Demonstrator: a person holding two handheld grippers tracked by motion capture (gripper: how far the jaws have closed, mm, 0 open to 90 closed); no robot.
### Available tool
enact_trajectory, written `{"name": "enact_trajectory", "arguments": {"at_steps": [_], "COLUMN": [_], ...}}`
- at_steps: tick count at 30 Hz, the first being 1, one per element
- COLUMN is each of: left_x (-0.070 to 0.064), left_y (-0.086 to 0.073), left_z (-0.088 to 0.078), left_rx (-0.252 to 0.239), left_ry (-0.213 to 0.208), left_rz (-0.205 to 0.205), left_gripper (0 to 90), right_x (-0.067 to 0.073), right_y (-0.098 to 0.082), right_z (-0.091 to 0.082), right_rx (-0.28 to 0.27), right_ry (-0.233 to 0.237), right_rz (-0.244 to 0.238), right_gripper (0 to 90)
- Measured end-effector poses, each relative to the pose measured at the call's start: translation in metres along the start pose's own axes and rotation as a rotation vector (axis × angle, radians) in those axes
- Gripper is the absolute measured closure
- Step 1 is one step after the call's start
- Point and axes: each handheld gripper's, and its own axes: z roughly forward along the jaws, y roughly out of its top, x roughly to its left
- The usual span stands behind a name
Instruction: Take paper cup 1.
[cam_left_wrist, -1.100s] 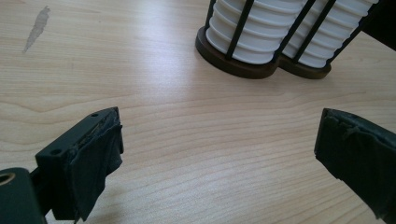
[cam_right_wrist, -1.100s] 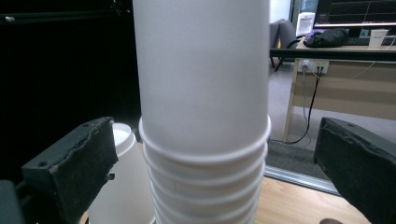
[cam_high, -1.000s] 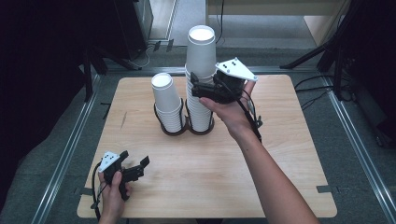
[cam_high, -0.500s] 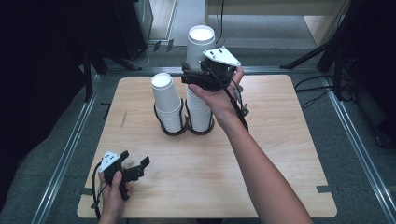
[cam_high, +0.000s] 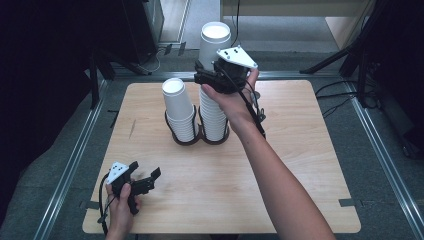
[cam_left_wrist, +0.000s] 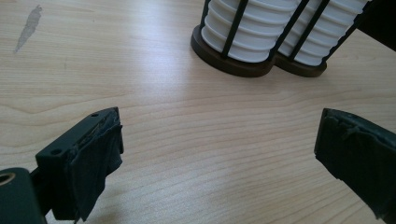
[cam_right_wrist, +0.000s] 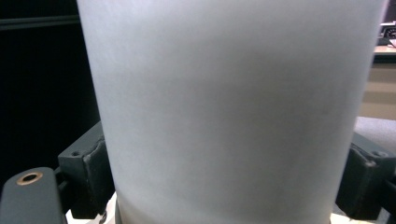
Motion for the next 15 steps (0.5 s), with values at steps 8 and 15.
{"name": "enact_trajectory", "arguments": {"at_steps": [8, 15], "left_x": [0.0, 0.0], "left_y": [0.0, 0.0], "left_z": [0.0, 0.0], "left_rx": [-0.002, -0.003], "left_ry": [-0.003, -0.005], "left_rz": [-0.002, -0.003], "left_gripper": [1.1, 1.1], "right_x": [0.001, 0.003], "right_y": [0.009, 0.021], "right_z": [-0.001, -0.004], "right_rx": [-0.026, -0.082], "right_ry": [0.002, 0.007], "right_rz": [-0.011, -0.012], "right_gripper": [12.5, 13.9]}}
